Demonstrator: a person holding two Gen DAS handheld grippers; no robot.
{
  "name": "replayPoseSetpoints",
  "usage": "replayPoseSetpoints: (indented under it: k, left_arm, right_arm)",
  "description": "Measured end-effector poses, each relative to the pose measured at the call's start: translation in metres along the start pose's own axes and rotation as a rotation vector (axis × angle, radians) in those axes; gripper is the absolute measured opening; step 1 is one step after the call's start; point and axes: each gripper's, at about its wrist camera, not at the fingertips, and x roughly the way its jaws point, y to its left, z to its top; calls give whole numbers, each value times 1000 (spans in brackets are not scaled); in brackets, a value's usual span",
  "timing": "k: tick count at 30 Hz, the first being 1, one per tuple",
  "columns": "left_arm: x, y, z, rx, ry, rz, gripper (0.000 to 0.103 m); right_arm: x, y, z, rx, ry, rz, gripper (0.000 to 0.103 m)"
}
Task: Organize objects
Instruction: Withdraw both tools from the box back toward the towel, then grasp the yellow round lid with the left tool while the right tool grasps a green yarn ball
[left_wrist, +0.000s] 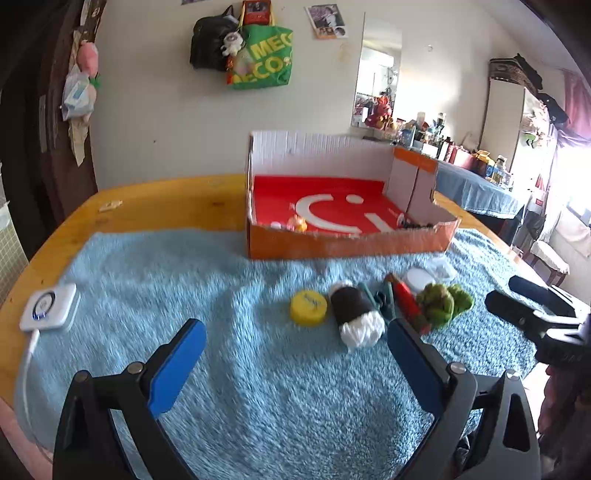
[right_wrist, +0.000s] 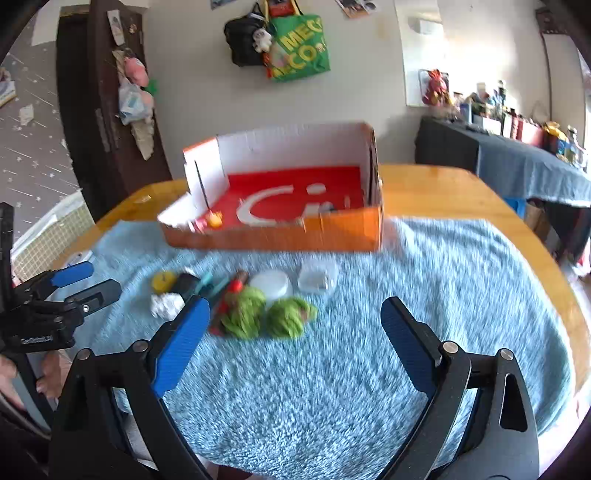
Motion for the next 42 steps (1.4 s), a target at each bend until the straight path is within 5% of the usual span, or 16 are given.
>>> replayPoseSetpoints:
  k: [17,26,42]
  left_arm:
    - [17,8,-5,-23,58,23,100]
    - [33,20,8,53,120,38,100]
    - [73,15,24,156,245,-45,87]
  right_arm:
    - [21,1,-17,2,55,-42,95]
    - [33,-12,-13,-6,112,-86,95]
    - [55,-10,2,-103,178,-104,94]
